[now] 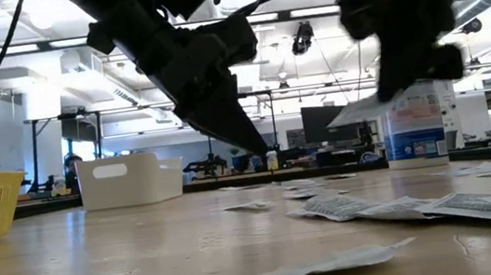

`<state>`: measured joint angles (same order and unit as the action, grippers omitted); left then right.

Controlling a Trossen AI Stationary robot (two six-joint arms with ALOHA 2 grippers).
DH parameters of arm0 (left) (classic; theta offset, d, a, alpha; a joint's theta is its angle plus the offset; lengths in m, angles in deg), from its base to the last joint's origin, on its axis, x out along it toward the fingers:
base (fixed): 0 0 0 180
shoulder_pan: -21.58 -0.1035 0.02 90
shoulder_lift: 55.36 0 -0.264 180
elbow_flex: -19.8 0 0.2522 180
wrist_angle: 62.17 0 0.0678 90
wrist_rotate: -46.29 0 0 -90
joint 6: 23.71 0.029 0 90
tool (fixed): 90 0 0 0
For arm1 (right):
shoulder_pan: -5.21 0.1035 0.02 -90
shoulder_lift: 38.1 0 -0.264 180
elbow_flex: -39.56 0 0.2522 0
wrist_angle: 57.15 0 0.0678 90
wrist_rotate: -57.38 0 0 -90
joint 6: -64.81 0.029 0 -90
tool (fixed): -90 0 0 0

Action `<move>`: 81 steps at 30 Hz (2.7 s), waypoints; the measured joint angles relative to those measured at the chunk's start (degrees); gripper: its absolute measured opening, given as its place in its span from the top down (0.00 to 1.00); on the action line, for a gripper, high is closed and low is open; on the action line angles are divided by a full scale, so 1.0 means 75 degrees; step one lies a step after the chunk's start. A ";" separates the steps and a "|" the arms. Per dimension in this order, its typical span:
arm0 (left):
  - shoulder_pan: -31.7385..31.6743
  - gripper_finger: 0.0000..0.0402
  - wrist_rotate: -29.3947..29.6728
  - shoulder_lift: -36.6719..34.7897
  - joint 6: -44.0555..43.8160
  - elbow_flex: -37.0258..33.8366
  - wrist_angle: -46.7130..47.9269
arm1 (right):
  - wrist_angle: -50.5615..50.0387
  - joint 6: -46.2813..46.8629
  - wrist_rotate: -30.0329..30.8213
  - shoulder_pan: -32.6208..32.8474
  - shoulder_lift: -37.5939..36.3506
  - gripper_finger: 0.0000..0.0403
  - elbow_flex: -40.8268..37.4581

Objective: Pick & Place First Aid Supplies
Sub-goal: Put the towelette pack into the black bin, then put the green bandage into the yellow bin

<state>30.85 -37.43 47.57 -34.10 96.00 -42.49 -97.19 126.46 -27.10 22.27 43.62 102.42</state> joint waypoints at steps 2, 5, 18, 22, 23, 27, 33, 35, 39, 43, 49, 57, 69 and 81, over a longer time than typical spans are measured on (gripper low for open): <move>0.0000 0.75 0.0000 0.0000 -0.0003 0.0000 0.0026 | -0.0428 0.0300 0.0004 0.0234 -0.0345 0.98 0.0009; 0.0000 0.75 0.0000 0.0000 -0.0003 -0.0019 0.0008 | -0.1034 0.0892 0.0040 0.0661 -0.0784 0.98 0.0007; 0.0002 0.75 -0.0003 0.0000 -0.0079 -0.0117 0.0046 | -0.2111 0.3924 -0.0009 0.3012 -0.1648 0.98 0.0008; 0.0025 0.75 -0.0003 0.0000 -0.0093 -0.0117 0.0067 | -0.2260 0.4900 -0.0012 0.3755 -0.1662 0.98 0.0008; 0.0031 0.75 -0.0006 0.0000 -0.0093 -0.0117 0.0081 | -0.2358 0.5174 -0.0009 0.3934 -0.1662 0.98 0.0008; 0.0051 0.75 -0.0006 0.0000 -0.0096 -0.0117 0.0080 | -0.2763 0.6363 -0.0003 0.4628 -0.1650 0.98 0.0008; 0.0058 0.75 -0.0003 0.0000 -0.0096 -0.0117 0.0233 | -0.2897 0.7793 -0.0003 0.5639 -0.1644 0.98 0.0008; 0.0058 0.75 -0.0006 0.0000 -0.0096 -0.0117 0.0316 | -0.2912 0.8109 0.0000 0.5909 -0.1644 0.98 0.0008; 0.0055 0.75 -0.0003 0.0000 -0.0082 -0.0117 0.0363 | -0.3014 0.8090 0.0109 0.6241 -0.1641 0.98 -0.0024; 0.0055 0.75 -0.0006 0.0000 -0.0082 -0.0117 0.0363 | -0.3097 0.8208 0.0121 0.6243 -0.1632 0.98 -0.0080; 0.0055 0.75 -0.0003 0.0000 -0.0079 -0.0117 0.0363 | -0.3095 0.8186 0.0137 0.6243 -0.1632 0.98 -0.0087; 0.0055 0.75 -0.0003 0.0000 -0.0076 -0.0117 0.0360 | -0.3034 0.8271 0.0138 0.6190 -0.1632 0.94 -0.0294; 0.0055 0.75 -0.0003 0.0000 -0.0070 -0.0117 0.0362 | -0.3034 0.8540 0.0122 0.6189 -0.1635 0.73 -0.0473; 0.0119 0.75 -0.0004 0.0000 0.0044 -0.0117 0.0363 | -0.2927 0.7928 0.3078 0.5854 -0.1644 0.72 -0.0144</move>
<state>31.75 -37.46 47.57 -33.77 95.12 -39.77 -119.14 185.92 -4.02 66.18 31.28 101.34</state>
